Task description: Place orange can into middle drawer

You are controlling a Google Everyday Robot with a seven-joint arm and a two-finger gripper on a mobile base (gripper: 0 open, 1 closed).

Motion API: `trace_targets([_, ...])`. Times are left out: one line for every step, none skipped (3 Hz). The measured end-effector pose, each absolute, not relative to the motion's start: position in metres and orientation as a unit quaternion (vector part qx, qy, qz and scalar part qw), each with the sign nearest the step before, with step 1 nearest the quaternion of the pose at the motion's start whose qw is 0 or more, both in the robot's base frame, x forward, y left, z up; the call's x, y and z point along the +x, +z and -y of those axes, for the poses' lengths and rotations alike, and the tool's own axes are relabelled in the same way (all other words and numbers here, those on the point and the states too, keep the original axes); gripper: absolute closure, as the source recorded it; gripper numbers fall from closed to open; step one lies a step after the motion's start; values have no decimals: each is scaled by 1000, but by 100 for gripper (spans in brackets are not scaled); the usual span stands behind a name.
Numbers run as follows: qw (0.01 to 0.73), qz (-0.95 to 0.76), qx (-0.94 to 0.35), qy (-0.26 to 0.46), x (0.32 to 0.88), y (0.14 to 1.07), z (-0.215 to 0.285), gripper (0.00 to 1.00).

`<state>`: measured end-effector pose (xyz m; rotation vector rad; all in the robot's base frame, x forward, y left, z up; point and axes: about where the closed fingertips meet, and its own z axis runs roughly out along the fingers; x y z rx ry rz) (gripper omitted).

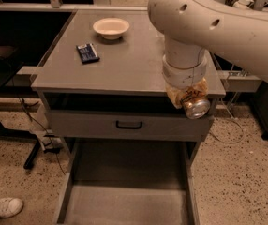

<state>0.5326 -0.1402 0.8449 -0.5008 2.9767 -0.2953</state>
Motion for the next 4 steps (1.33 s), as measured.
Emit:
trace_targets([54, -980, -165, -97, 532, 845, 140, 100])
trace_targets([51, -979, -165, -105, 512, 839, 143, 100])
trace_targets([33, -984, -147, -90, 471, 813, 143, 100])
trace_targets([-19, -987, -150, -53, 434, 762, 123, 100])
